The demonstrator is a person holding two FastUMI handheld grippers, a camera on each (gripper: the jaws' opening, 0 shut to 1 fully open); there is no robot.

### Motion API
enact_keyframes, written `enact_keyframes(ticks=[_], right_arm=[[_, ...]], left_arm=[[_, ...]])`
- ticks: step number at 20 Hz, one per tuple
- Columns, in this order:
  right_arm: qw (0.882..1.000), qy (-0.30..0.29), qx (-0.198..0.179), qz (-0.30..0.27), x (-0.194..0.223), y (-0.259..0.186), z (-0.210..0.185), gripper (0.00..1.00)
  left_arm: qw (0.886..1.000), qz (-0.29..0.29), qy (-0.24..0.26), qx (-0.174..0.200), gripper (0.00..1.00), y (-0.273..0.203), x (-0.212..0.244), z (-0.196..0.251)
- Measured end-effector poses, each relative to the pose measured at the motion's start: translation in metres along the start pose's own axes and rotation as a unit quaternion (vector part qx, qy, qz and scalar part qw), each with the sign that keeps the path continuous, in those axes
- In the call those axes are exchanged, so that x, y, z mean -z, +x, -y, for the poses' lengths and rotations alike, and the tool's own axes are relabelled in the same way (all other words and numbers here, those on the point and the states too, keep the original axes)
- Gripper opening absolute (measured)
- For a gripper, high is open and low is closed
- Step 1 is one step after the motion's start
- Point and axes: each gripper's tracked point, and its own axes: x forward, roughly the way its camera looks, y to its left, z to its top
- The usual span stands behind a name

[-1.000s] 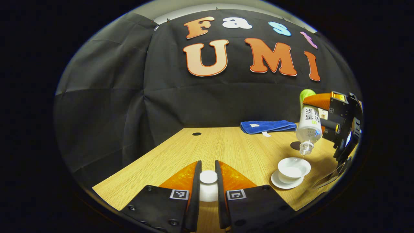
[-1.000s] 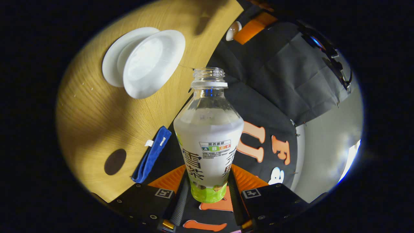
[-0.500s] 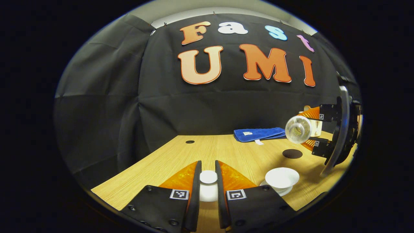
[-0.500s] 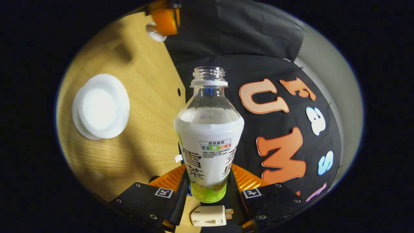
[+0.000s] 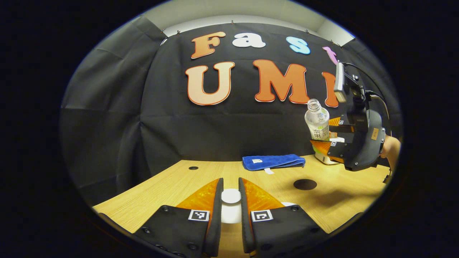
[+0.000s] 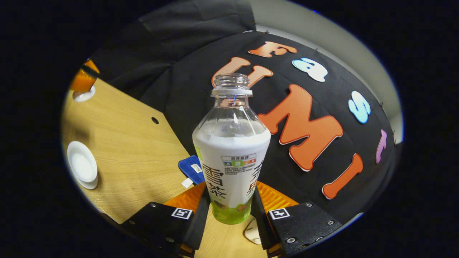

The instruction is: Open the teacup lid with one hand, grasp the water bottle and pour water into the teacup with the other hand; after pouring, place the water bottle on the coaster and then close the teacup lid.

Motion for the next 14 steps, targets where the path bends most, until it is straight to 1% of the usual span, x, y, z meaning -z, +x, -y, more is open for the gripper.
enact_keyframes(ticks=[2,4,6,8,10,12,14], right_arm=[[0.998,0.067,0.0,0.001,0.008,0.005,-0.004,0.63],[0.991,0.132,-0.006,0.0,0.01,0.009,-0.014,0.63],[0.981,0.194,-0.02,-0.009,0.011,0.008,-0.022,0.63],[0.967,0.252,-0.036,-0.026,0.016,0.01,-0.032,0.63],[0.955,0.29,-0.041,-0.051,0.024,0.011,-0.041,0.63],[0.944,0.315,-0.053,-0.079,0.024,0.014,-0.056,0.63],[0.938,0.327,-0.062,-0.099,0.027,0.017,-0.064,0.63]], left_arm=[[1.0,0.008,0.0,0.004,0.27,0.002,-0.004,0.007],[1.0,0.013,-0.002,0.006,0.28,0.001,-0.008,0.014],[1.0,0.019,-0.004,0.009,0.28,0.001,-0.012,0.021],[1.0,0.023,-0.003,0.01,0.28,0.0,-0.015,0.025],[1.0,0.023,-0.001,0.009,0.28,0.0,-0.014,0.028],[1.0,0.023,-0.003,0.008,0.28,0.0,-0.014,0.03],[1.0,0.019,-0.005,0.01,0.28,0.003,-0.011,0.033]])
